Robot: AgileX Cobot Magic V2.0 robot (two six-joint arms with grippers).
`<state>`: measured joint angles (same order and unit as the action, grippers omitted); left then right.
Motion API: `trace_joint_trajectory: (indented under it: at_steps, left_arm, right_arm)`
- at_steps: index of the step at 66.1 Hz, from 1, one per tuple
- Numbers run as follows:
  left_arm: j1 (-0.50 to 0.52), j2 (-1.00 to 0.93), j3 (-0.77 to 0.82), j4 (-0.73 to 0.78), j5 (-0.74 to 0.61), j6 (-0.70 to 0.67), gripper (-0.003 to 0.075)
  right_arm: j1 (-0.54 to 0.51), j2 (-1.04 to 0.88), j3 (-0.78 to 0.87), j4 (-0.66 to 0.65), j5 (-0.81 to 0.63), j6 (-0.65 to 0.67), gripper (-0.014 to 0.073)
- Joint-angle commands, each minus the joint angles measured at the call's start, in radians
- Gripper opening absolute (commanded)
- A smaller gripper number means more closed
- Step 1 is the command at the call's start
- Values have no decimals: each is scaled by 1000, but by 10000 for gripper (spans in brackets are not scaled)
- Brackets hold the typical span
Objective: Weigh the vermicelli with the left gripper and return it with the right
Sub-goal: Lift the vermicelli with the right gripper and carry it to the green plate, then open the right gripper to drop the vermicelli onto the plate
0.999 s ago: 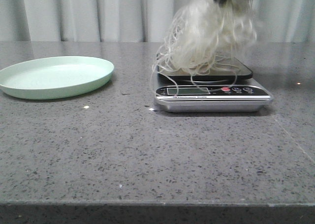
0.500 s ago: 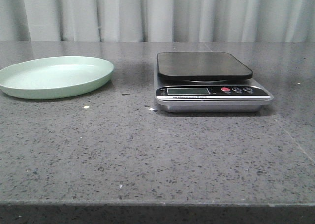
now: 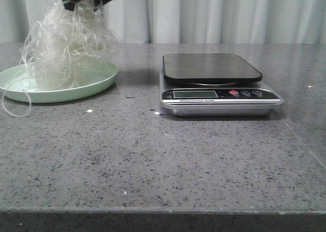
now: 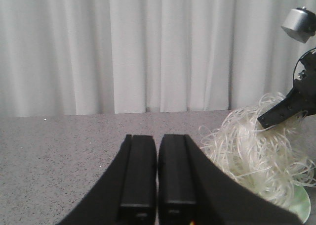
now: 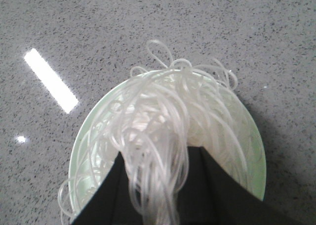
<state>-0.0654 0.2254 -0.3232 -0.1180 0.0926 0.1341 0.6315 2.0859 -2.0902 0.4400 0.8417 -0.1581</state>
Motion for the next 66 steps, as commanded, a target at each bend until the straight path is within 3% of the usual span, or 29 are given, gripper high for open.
trace_joint_trajectory:
  at_steps: [1, 25, 29, 40, 45, 66]
  left_arm:
    - [3, 10, -25, -4, -85, -6, 136]
    - [3, 10, -25, -4, -85, -6, 136]
    - [3, 10, -25, -4, -85, -6, 136]
    - [3, 10, -25, -4, -85, -6, 136]
    - [3, 10, -25, -4, -85, -6, 136]
    - [3, 10, -25, -4, -85, -6, 136]
  right_arm:
    - [14, -52, -45, 49, -113, -3, 152]
    - [35, 3, -45, 53, -135, -3, 160]
    - [35, 3, -45, 53, -135, -3, 198]
    - [35, 1, -45, 53, -134, -3, 440]
    - [35, -3, -47, 53, -132, -3, 506]
    - [-9, -57, -143, -41, -16, -3, 530]
